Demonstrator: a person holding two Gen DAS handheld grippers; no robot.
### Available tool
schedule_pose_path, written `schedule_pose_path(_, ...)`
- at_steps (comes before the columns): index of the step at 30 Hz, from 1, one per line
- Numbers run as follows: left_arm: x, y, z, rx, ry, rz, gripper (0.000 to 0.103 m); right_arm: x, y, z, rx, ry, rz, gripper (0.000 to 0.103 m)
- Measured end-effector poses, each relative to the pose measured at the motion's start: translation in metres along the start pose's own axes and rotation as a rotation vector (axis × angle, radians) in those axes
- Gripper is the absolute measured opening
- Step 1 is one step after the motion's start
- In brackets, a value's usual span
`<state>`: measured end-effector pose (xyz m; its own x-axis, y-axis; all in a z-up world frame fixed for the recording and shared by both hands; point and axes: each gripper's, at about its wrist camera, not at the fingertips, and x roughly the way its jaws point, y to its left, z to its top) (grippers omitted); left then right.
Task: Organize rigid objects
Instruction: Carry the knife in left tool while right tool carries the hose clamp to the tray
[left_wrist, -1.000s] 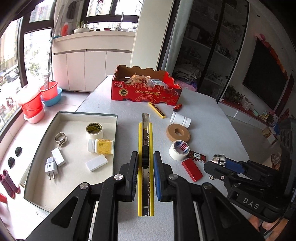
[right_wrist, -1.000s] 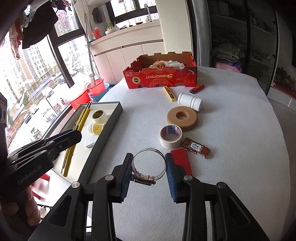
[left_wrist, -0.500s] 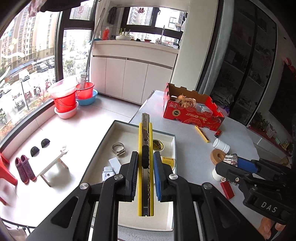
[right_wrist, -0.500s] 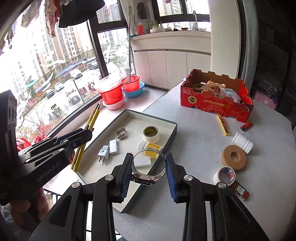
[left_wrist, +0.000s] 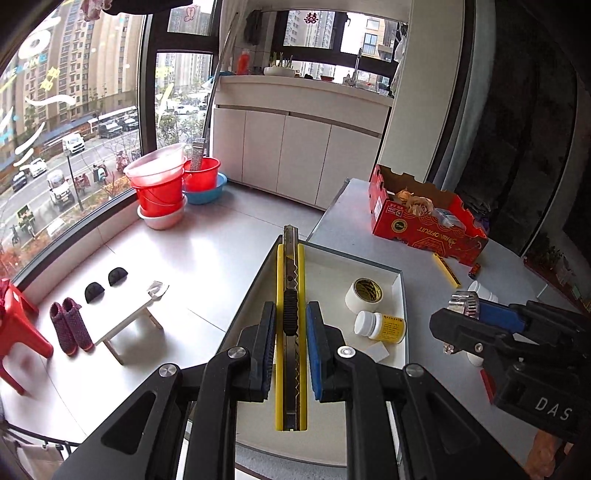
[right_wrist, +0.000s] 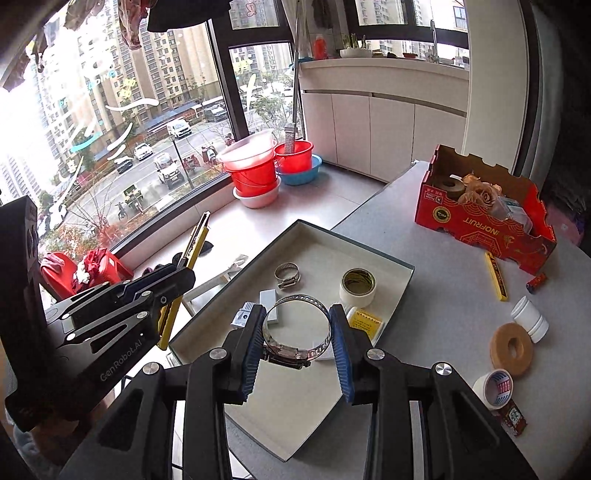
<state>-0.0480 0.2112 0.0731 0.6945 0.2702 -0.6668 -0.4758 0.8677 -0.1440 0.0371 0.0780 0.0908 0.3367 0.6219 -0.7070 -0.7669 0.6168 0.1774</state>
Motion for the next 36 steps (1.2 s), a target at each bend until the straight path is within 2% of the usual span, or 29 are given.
schedule_pose_path(11, 0.039, -0.003, -0.019, 0.017, 0.094, 0.022, 0.017, 0.046, -0.008, -0.011, 0.028, 0.102, -0.004, 0.036)
schedule_pose_path(17, 0.057, -0.006, -0.028, 0.012, 0.147, -0.002, 0.017, 0.066, -0.016, -0.014, 0.04, 0.146, -0.014, 0.036)
schedule_pose_path(36, 0.081, -0.009, -0.044, 0.034, 0.222, 0.014, 0.017, 0.093, -0.018, -0.023, 0.048, 0.214, -0.014, 0.036)
